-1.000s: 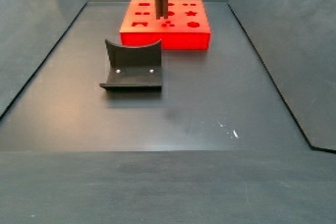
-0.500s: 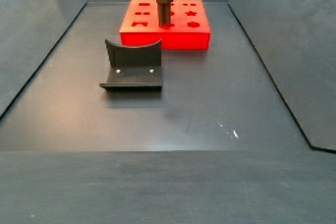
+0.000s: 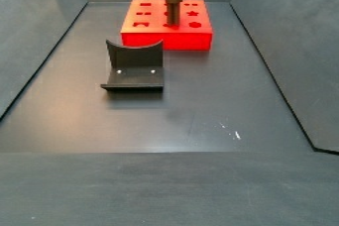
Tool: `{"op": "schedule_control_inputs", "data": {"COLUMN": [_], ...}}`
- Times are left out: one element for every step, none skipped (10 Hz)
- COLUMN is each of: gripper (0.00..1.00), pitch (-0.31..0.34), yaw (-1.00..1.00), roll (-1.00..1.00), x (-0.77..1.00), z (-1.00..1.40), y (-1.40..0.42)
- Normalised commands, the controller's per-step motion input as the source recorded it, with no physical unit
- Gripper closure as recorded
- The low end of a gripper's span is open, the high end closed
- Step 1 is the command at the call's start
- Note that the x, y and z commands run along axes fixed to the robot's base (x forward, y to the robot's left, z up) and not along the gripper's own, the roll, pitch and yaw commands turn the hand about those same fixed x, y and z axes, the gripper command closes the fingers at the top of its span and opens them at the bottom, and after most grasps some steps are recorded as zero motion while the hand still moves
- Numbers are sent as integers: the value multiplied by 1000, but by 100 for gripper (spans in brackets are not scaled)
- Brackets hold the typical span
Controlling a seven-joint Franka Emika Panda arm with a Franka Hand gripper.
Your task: Insert the 3 prong object.
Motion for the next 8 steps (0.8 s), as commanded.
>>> {"op": "schedule_control_inputs", "data": {"gripper": [100, 100, 100, 100, 100, 100, 100, 100], "pitch": [-197, -131, -100, -56, -26, -53, -43, 0], "yaw": [-77, -163, -177, -174, -197, -191, -280, -303], "roll": [-44, -29, -17, 0, 40, 21, 67, 127], "x": [134, 317, 283, 26, -140, -86, 0, 0], "z": [-229, -180, -114, -111, -194, -320, -543, -714], "y": [-77, 0, 0, 69, 166, 49, 0, 0]}}
